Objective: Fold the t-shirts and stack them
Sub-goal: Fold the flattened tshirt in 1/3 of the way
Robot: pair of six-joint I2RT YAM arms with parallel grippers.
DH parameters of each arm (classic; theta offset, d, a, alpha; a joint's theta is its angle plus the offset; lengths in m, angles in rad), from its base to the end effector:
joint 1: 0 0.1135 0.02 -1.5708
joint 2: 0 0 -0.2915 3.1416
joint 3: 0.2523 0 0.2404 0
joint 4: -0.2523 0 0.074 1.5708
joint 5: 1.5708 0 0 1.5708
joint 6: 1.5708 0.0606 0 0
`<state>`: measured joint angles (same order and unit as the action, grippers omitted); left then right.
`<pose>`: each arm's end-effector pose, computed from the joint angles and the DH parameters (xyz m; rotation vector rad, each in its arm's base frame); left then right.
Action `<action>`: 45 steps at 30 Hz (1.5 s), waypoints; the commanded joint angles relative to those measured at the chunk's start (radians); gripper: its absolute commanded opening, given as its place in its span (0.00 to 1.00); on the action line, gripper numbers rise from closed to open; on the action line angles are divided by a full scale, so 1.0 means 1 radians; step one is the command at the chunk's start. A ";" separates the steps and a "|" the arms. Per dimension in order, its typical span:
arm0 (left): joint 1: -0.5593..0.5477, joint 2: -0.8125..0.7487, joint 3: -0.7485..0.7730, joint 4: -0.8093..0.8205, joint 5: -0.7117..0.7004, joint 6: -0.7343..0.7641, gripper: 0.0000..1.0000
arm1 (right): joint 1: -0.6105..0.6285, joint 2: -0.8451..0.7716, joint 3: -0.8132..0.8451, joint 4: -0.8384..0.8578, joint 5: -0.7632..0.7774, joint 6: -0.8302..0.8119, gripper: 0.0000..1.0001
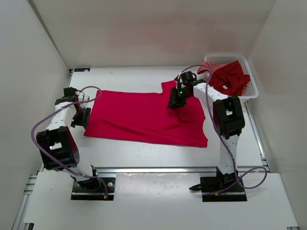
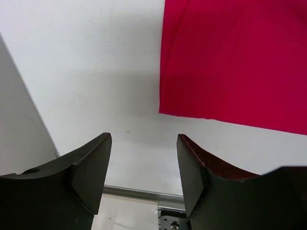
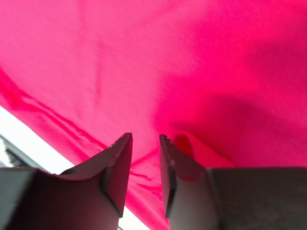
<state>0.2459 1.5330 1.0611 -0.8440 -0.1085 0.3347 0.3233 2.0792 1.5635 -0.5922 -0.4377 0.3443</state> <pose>0.2675 0.0739 0.2225 0.1092 2.9153 0.2588 0.4200 0.1678 0.1902 -0.1149 2.7428 0.7877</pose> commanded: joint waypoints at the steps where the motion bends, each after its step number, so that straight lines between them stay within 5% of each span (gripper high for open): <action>1: -0.028 -0.019 0.135 -0.018 0.016 0.033 0.68 | -0.038 -0.001 0.110 0.032 -0.082 0.007 0.30; 4: -0.111 -0.011 0.313 -0.069 0.053 0.082 0.69 | -0.076 -0.034 0.185 0.010 -0.030 -0.036 0.35; 7: -0.342 -0.005 0.465 -0.090 0.029 0.189 0.72 | -0.162 -0.103 0.196 -0.032 0.060 -0.091 0.40; 10: -0.716 0.062 0.569 -0.136 0.093 0.222 0.76 | -0.227 -0.264 0.029 -0.050 0.146 -0.154 0.45; 13: -0.964 0.192 0.608 -0.159 0.208 0.222 0.80 | -0.179 -0.411 -0.207 -0.032 0.233 -0.243 0.56; 16: -1.094 0.327 0.689 -0.135 0.341 0.184 0.80 | -0.055 -0.494 -0.344 -0.023 0.377 -0.286 0.72; 21: -1.117 0.456 0.724 -0.031 0.432 0.093 0.76 | -0.162 -0.574 -0.397 -0.034 0.389 -0.187 0.69; 40: -1.119 0.604 0.689 0.213 0.195 0.033 0.79 | -0.309 -0.746 -0.664 0.034 0.274 -0.114 0.68; 45: -1.126 0.632 0.708 0.238 0.165 0.062 0.72 | -0.316 -0.765 -0.681 0.042 0.260 -0.107 0.67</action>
<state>-0.8772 2.1628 1.7473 -0.6437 0.0898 0.3798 0.0116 1.3514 0.8928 -0.5831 -0.1596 0.2203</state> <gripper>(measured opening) 0.741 0.676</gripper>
